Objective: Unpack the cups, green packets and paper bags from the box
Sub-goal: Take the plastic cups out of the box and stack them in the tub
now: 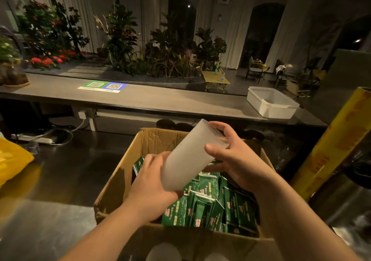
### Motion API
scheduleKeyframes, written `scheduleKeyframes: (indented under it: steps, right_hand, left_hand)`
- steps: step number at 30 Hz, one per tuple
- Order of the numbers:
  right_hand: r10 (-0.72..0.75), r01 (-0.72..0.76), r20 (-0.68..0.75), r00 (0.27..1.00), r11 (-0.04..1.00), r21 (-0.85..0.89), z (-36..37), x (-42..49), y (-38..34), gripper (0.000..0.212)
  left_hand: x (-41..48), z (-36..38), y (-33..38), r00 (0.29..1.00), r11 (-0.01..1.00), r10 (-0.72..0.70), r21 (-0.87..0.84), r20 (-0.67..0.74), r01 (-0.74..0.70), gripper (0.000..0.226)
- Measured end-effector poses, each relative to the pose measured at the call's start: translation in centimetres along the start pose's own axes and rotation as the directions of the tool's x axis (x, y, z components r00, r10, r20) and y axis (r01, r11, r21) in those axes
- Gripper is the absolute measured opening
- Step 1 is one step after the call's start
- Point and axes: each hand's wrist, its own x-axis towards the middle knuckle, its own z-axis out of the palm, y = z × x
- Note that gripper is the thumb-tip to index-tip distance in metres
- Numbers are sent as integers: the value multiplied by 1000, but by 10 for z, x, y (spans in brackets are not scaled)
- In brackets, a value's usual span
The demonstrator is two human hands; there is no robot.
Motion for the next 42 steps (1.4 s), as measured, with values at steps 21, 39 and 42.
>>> scheduleKeyframes:
  steps: [21,39,42]
  right_hand:
    - [82,85,226,971,760,-644,14,-171,-22,76]
    - [241,53,280,929,664,-746,43,-214,64,82]
    - [235,51,274,933,667,-744,46,-214,70,80]
  left_hand:
    - [-131,-13,47,761,979,152,-201,631,-28,88]
    - [-131,38,8,607,717,158,332,779,-613,80]
    - [-129,38,5,600,745,130,322,789,-584,78]
